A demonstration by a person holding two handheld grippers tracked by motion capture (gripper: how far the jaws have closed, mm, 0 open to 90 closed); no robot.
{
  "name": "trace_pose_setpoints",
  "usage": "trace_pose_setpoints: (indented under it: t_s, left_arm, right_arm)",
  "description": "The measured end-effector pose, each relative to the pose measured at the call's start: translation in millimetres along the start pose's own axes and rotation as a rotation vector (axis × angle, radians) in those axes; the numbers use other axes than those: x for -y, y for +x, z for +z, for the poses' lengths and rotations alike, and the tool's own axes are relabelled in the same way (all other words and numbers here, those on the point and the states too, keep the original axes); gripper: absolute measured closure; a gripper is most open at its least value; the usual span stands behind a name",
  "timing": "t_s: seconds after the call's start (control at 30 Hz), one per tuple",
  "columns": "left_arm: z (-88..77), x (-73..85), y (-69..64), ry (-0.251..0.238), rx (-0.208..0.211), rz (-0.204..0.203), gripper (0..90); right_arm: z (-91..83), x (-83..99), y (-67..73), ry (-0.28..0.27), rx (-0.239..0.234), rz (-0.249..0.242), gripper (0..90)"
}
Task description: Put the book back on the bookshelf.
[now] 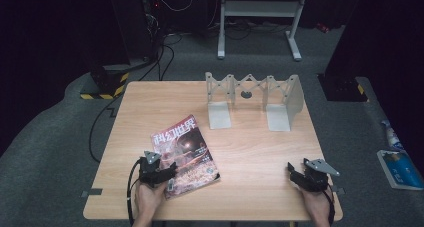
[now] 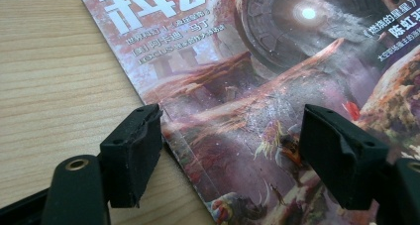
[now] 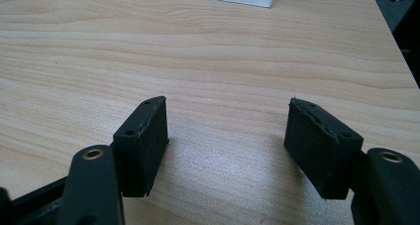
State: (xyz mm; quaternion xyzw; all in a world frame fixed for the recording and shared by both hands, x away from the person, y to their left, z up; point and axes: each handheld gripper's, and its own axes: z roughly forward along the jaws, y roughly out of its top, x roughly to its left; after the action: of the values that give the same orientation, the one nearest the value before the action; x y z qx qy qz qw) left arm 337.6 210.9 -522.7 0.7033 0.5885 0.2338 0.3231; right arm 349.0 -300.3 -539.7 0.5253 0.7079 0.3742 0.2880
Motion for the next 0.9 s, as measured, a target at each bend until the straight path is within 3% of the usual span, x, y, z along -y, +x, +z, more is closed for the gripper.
trace_pose_setpoints:
  t_s: [0.9]
  left_arm:
    - [-8.2, 9.7, -15.7, -0.005, 0.04, 0.03, 24.8]
  right_arm:
    - [-0.1, 0.1, 0.0, 0.0, -0.001, -0.002, 32.9]
